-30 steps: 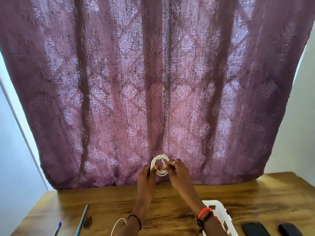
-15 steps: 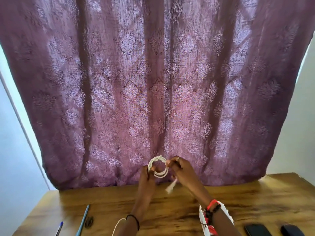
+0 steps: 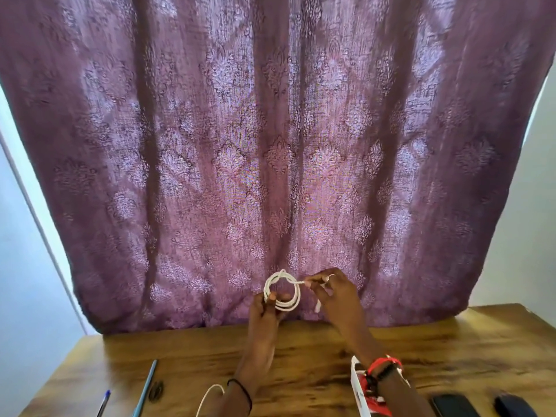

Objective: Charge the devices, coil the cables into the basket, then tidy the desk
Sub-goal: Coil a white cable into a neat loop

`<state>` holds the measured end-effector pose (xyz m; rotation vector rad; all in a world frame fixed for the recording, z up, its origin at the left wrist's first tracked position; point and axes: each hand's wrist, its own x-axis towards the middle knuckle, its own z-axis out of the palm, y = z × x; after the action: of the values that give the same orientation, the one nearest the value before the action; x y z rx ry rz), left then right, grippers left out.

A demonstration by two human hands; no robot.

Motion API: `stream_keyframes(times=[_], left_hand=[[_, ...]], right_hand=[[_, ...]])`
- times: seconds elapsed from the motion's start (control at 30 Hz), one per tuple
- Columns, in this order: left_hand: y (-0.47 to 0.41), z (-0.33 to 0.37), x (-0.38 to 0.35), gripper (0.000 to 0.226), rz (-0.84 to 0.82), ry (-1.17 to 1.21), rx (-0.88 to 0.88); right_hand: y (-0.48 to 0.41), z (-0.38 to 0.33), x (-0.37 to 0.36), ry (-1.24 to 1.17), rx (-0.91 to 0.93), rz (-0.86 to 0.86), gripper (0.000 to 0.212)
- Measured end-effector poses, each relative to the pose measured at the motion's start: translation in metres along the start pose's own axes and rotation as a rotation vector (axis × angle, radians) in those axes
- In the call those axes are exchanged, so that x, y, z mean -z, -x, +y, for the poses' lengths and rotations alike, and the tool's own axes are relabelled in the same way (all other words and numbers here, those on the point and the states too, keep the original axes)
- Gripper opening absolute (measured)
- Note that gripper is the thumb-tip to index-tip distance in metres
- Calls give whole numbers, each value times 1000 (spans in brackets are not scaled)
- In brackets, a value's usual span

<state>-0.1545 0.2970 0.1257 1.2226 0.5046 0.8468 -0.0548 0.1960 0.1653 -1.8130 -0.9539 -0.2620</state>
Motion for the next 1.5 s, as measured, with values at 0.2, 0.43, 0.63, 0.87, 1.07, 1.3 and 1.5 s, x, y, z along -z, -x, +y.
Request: stream_keyframes(times=[0.2,0.43,0.63,0.87,1.07,1.3,1.5], left_hand=[[5,-7,-17,16,102,-72,-23],[21,-6,-29,12,103,-90,-14],[31,-4,-31,13,51,-111,32],[21,-11,-23,18,49,-350,-78],[4,-18,-9,21,40,-383,-122],[-9,-27,2,26,-21,-149,-28],[7,6,-10,31,-118,-36,29]], right_hand=[[18,-3,-18,190,14,164,33],[21,-20,-23,59,-229,75,35],[17,-17,-15,59,-261,-42,39],[23,-6,-21,118,-320,-40,36],[21,-17,-7,-204,-262,-131,7],[14,-13,3,-669,-438,-389,29],[4,1,13,-928,-551,-565,24]])
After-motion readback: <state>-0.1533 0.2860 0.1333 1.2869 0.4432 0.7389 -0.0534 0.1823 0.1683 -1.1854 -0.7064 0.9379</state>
